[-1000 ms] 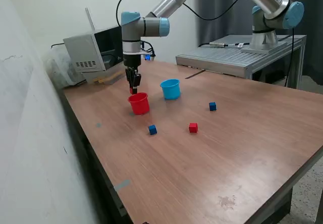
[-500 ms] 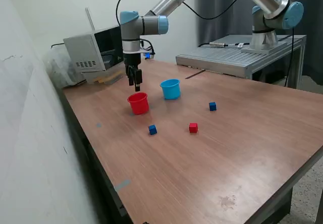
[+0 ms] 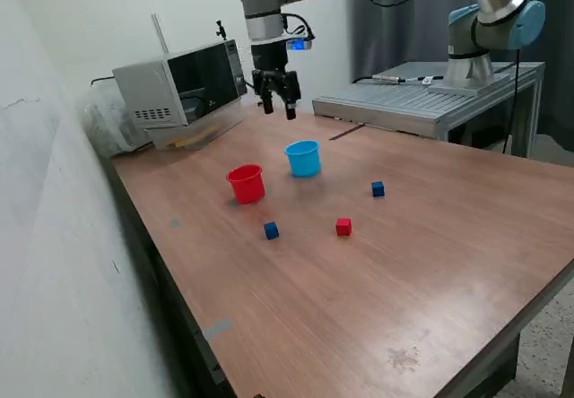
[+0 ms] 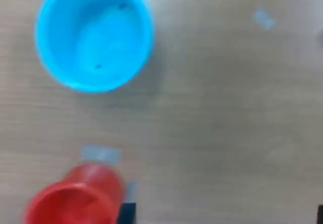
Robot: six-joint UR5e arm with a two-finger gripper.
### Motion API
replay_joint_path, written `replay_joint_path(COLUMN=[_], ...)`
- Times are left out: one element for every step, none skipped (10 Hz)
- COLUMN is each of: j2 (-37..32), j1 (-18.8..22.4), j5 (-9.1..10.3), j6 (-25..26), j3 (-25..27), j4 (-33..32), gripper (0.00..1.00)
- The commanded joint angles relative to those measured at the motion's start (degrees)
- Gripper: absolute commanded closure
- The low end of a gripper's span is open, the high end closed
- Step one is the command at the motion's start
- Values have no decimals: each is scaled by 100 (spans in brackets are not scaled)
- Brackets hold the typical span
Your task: Place red objects in the red bin, and blue objects in the blue bin.
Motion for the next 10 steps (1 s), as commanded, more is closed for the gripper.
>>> replay_joint_path(j2=[-174, -166, -122, 122, 403, 606, 834, 1001, 1134, 1292], j1=[605, 746, 835, 888, 1062, 1264, 1327, 1362, 1389, 1389], j5=[3, 38, 56, 65, 65, 65, 100, 178, 188, 188], j6=[-268, -286, -504, -880, -1119, -1356, -1567, -1752, -1867, -1894], j3=[194, 186, 177, -32, -139, -174, -323, -429, -430, -447], j4=[169, 100, -171, -287, -375, -602, -648, -648, -666, -779], gripper=[0, 0, 0, 0, 0, 0, 0, 0, 0, 0])
